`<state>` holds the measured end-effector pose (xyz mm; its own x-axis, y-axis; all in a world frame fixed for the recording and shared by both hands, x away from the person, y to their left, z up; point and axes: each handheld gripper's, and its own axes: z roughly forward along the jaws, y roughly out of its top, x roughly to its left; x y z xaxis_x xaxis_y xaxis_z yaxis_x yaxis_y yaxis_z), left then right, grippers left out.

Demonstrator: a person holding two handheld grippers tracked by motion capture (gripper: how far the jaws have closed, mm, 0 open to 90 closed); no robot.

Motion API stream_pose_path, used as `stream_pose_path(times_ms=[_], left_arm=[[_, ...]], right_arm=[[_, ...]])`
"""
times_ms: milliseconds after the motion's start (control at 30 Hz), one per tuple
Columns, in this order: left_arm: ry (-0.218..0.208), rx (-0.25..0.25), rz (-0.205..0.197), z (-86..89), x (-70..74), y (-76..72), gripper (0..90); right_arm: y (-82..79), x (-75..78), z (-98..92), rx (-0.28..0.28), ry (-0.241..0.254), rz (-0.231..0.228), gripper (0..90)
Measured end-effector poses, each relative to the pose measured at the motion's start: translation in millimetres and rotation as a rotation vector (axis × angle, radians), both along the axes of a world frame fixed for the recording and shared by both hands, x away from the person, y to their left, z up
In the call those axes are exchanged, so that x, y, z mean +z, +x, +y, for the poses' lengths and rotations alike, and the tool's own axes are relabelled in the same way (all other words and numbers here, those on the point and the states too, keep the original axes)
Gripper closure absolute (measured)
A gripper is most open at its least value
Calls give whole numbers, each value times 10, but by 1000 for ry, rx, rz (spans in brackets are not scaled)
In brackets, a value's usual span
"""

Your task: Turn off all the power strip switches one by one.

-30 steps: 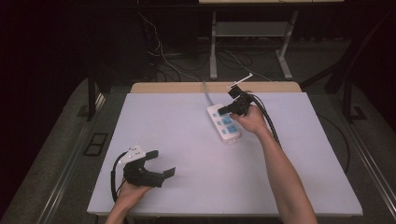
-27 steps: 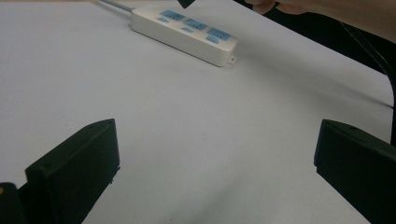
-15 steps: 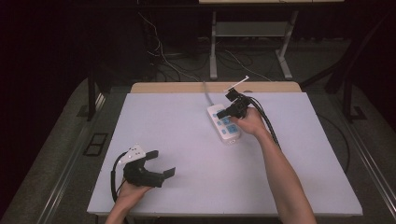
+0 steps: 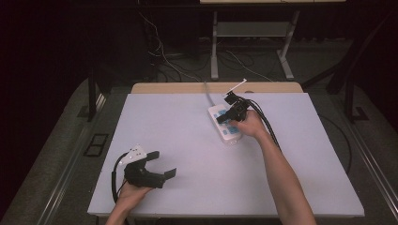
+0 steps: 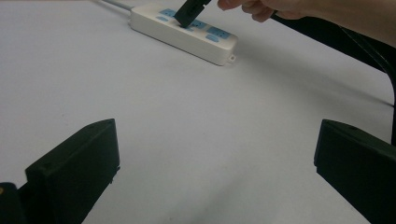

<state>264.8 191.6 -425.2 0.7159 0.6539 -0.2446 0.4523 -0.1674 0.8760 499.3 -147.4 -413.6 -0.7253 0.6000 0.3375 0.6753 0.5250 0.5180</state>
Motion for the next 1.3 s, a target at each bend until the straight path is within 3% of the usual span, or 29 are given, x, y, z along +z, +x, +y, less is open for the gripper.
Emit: stream_pose_path(times_ms=[200,467,833,1300], left_arm=[[2,-3,1,-6,-1,-1,0],[7,-6,2,-17,-5,0,0],[4,-1,-3,-13,1,-18,0],[8,-1,1,-15,-10,-4,0]], right_arm=[[-17,9,-2,1,-23,-20,900],[-55,-15,-26,-14,3,-41,900],[-93,-28,-17,-30,-11,-66,900],[-108,-65,-64,-49,41,-67,900]])
